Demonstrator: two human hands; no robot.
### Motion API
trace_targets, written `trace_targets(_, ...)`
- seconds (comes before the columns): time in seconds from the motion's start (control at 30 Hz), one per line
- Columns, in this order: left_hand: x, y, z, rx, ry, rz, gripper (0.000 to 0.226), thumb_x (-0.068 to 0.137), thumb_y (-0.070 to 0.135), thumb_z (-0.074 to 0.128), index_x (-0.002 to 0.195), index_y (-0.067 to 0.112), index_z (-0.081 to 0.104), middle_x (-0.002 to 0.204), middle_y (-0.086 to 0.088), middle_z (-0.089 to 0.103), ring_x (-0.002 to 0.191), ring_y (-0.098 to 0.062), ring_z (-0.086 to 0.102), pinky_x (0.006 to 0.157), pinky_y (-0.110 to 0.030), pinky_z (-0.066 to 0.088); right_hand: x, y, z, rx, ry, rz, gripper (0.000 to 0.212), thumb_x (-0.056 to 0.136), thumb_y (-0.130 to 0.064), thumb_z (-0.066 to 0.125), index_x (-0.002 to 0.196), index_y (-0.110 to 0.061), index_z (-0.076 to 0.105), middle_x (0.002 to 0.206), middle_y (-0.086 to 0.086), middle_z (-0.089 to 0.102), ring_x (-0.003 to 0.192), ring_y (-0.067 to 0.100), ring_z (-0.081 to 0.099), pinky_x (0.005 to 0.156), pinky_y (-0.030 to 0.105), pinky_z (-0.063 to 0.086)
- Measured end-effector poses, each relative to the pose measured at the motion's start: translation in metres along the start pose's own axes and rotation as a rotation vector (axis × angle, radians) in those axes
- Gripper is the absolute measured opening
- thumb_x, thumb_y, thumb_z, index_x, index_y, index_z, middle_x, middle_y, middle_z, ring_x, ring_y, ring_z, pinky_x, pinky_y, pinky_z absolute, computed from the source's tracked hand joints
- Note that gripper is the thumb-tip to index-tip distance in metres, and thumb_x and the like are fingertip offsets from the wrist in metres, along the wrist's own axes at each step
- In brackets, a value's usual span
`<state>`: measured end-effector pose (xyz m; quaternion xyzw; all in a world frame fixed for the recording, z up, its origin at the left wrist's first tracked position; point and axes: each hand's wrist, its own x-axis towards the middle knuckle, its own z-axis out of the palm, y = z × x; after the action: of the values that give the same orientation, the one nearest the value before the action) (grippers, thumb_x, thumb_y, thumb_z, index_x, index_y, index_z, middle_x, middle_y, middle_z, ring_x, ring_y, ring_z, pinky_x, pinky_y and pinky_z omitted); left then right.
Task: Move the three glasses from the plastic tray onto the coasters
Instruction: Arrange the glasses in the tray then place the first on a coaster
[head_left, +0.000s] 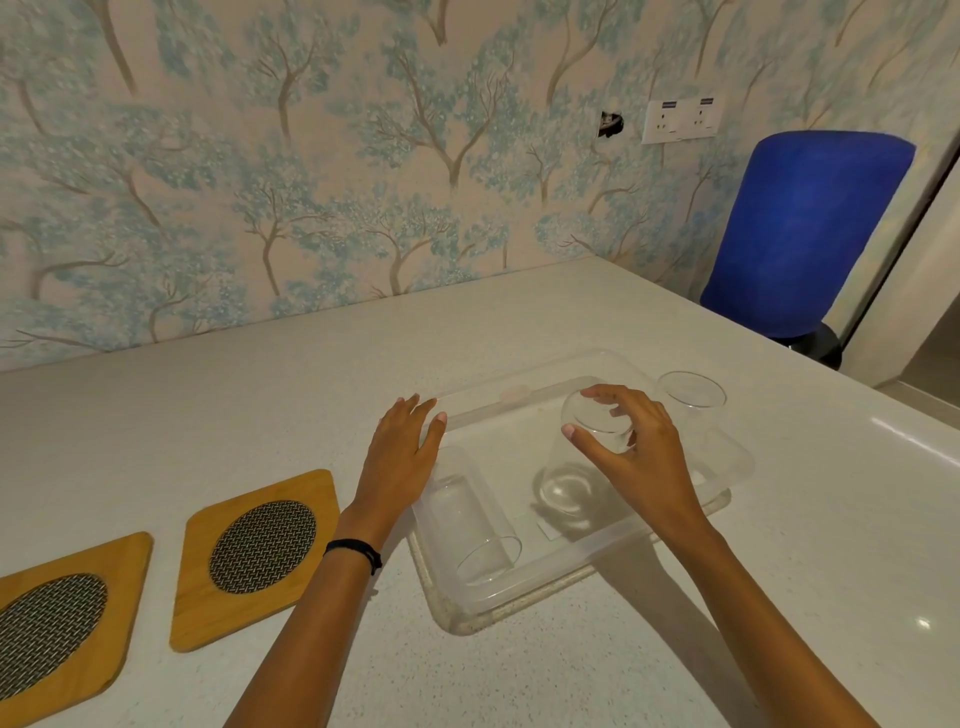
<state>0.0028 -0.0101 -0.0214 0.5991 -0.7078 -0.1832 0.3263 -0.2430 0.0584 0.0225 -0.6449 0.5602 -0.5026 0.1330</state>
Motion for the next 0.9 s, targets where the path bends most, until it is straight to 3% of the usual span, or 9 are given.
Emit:
trace_targets(0.23, -0.001, 0.0, 0.0, -0.012, 0.008, -0.002, 0.047, 0.097, 0.041, 0.03, 0.14, 0.022, 0.032, 0.154, -0.004, 0.024, 0.144, -0.02, 0.012, 0.116, -0.04, 0.009, 0.0, 0.002, 0.001, -0.046, -0.002, 0.009, 0.039, 0.074, -0.042, 0.069, 0.11, -0.031, 0.06, 0.122, -0.002, 0.06, 0.109, 0.021, 0.051, 0.083, 0.038, 0.048)
trace_targets(0.53, -0.002, 0.002, -0.001, -0.036, 0.012, 0.0, 0.046, 0.097, 0.04, 0.03, 0.14, 0.022, 0.034, 0.154, -0.004, 0.024, 0.143, -0.018, 0.012, 0.116, -0.038, 0.008, 0.001, 0.001, -0.001, -0.093, -0.049, 0.012, 0.047, 0.07, -0.058, 0.056, 0.11, -0.034, 0.059, 0.125, -0.002, 0.058, 0.112, 0.022, 0.051, 0.086, 0.041, 0.05)
trace_targets(0.67, -0.003, 0.003, -0.001, -0.034, 0.021, 0.006, 0.046, 0.098, 0.039, 0.031, 0.139, 0.02, 0.035, 0.154, -0.005, 0.025, 0.143, -0.019, 0.013, 0.116, -0.038, 0.008, 0.002, -0.003, -0.002, -0.161, -0.034, -0.029, 0.038, 0.078, -0.045, 0.063, 0.11, -0.026, 0.062, 0.131, 0.004, 0.054, 0.119, 0.021, 0.048, 0.093, 0.029, 0.041)
trace_targets(0.8, -0.003, 0.003, -0.002, -0.033, 0.02, 0.003, 0.045, 0.098, 0.038, 0.031, 0.139, 0.02, 0.036, 0.154, -0.005, 0.026, 0.143, -0.019, 0.013, 0.116, -0.038, 0.009, -0.003, -0.024, 0.0, -0.15, 0.107, -0.238, 0.023, 0.083, -0.028, 0.06, 0.104, -0.018, 0.065, 0.127, 0.011, 0.055, 0.114, 0.019, 0.05, 0.092, 0.022, 0.039)
trace_targets(0.9, -0.003, 0.004, -0.002, -0.032, 0.018, 0.0, 0.045, 0.098, 0.038, 0.031, 0.138, 0.02, 0.036, 0.154, -0.005, 0.025, 0.143, -0.019, 0.013, 0.117, -0.038, 0.009, -0.007, -0.039, 0.007, -0.076, -0.064, -0.336, 0.019, 0.088, -0.022, 0.055, 0.104, -0.017, 0.064, 0.115, 0.004, 0.06, 0.105, 0.007, 0.054, 0.088, 0.012, 0.042)
